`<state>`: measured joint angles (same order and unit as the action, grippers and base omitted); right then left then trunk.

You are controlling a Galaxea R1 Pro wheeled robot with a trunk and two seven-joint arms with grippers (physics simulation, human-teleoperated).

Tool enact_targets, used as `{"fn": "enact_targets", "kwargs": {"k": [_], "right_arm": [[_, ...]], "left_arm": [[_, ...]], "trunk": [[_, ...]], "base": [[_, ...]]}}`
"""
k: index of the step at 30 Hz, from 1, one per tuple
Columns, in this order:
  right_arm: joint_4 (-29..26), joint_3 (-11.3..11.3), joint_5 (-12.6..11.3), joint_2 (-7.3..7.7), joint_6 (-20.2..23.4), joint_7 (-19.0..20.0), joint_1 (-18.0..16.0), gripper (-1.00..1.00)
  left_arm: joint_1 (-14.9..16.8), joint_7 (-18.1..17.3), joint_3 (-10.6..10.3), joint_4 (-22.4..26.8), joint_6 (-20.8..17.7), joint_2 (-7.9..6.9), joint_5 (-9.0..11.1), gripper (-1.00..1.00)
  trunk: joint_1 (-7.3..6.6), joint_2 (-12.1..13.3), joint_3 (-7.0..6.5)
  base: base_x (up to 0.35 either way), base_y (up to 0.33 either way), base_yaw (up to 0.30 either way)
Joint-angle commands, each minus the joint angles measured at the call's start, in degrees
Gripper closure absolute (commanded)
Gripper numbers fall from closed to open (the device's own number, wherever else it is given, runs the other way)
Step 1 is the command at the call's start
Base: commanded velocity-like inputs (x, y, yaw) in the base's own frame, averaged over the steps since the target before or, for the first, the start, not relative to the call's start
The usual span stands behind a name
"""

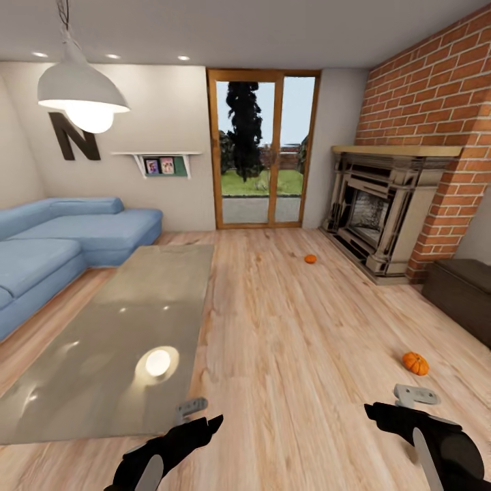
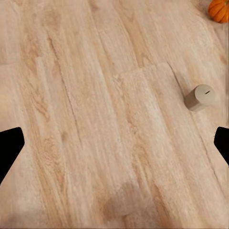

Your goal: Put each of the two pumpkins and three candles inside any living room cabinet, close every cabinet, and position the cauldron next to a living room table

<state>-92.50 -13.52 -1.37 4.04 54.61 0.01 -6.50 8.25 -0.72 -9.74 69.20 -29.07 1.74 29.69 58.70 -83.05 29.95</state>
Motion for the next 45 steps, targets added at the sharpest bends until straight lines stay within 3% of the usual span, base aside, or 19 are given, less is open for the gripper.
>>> {"fn": "enact_targets", "kwargs": {"k": [1, 45], "right_arm": [[0.0, 0.0, -0.1, 0.01, 0.3, 0.0, 0.0, -1.00], [0.0, 0.0, -0.1, 0.00, 0.3, 0.0, 0.0, -1.00]], "left_arm": [[0.0, -0.1, 0.1, 0.1, -0.3, 0.01, 0.2, -1.00], [0.0, -0.2, 0.1, 0.1, -0.3, 0.00, 0.2, -1.00]], "trunk": [[0.03, 0.0, 0.06], [0.03, 0.0, 0.06]], "base": [[0.331, 0.000, -0.266], [0.331, 0.017, -0.266]]}}
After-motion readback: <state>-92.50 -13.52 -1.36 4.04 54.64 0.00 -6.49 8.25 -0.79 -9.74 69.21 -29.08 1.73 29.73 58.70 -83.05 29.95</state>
